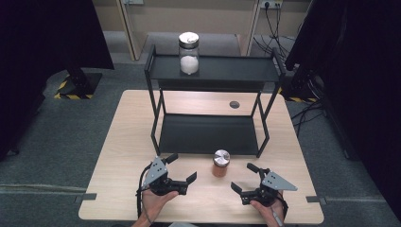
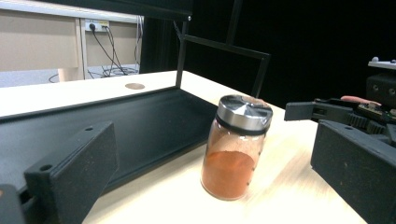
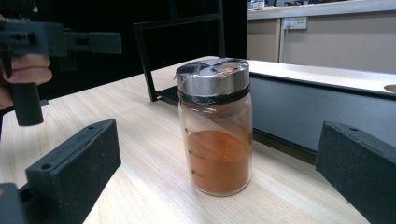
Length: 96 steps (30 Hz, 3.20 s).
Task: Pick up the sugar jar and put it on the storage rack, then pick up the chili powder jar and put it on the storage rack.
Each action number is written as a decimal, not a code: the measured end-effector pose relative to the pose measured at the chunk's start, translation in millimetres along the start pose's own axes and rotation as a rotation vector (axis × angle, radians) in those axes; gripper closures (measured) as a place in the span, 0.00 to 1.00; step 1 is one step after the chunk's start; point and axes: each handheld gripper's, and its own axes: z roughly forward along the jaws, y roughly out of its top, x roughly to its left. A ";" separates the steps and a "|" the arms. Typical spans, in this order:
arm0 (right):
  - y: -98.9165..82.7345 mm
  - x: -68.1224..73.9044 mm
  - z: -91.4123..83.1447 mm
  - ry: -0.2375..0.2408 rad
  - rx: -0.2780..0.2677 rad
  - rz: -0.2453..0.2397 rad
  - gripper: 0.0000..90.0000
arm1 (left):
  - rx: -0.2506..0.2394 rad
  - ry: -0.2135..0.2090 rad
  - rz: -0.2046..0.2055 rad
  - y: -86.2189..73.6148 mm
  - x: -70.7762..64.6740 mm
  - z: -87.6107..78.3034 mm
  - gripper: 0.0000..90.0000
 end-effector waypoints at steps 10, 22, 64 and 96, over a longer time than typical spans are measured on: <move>0.3 -0.2 -0.9 -0.001 -0.001 -0.001 0.00 | 0.033 0.001 0.010 -18.9 -7.1 -1.7 0.01; -0.2 -0.8 -1.3 0.001 -0.002 -0.001 0.00 | 0.032 0.024 0.011 -28.0 -11.1 -12.3 0.01; -1.0 -3.2 -2.0 0.000 -0.003 0.002 0.00 | 0.039 0.013 0.038 -30.5 -14.2 -9.7 0.01; 7.1 -4.8 16.2 0.014 0.021 -0.014 0.00 | 0.040 0.010 0.029 -32.2 -13.4 -10.9 0.01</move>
